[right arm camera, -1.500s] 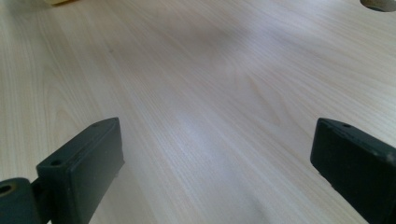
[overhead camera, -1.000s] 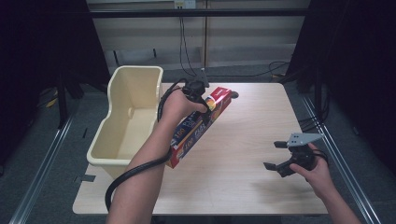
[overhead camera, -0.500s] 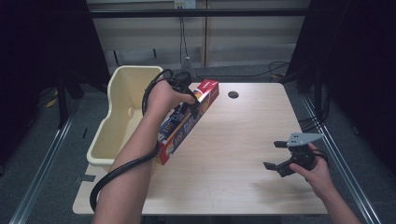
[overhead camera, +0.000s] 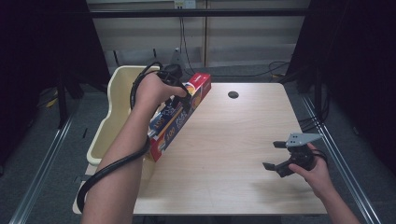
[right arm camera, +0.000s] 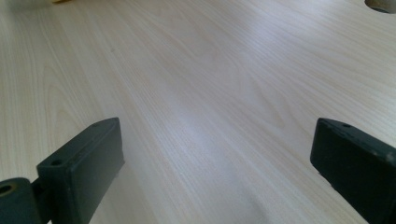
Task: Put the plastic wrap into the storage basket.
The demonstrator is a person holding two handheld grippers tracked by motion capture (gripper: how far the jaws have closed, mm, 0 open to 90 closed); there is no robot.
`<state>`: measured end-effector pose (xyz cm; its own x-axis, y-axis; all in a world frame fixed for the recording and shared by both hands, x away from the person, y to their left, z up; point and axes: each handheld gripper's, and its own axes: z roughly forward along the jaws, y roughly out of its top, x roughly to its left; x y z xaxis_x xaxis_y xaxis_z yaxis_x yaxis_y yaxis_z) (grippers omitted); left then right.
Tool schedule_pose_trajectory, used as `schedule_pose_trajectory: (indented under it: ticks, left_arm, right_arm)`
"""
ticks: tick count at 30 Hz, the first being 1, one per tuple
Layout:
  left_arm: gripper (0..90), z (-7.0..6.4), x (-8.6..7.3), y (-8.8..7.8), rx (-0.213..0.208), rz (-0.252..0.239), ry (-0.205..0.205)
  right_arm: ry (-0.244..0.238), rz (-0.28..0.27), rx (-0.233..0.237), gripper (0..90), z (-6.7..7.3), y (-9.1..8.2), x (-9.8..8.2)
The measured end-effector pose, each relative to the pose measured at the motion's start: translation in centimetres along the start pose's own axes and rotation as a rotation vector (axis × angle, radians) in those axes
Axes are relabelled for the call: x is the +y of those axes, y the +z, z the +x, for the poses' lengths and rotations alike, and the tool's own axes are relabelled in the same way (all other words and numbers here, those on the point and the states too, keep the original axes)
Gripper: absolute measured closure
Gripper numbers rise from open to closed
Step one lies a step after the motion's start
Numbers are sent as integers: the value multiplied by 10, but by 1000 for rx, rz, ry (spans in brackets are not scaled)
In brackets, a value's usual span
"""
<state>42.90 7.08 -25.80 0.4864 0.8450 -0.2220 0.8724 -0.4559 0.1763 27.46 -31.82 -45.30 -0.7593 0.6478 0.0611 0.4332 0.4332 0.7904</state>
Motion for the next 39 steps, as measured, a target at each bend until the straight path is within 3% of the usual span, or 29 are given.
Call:
schedule_pose_trajectory:
  ticks: [20,39]
  left_arm:
    - [407,18,-12,-37,24,-31,-54]
    - [407,33,-26,-66,48,-82,-131]
  right_arm:
    - [3,0,5,24,1,1,0]
    - [-3,1,2,25,2,2,0]
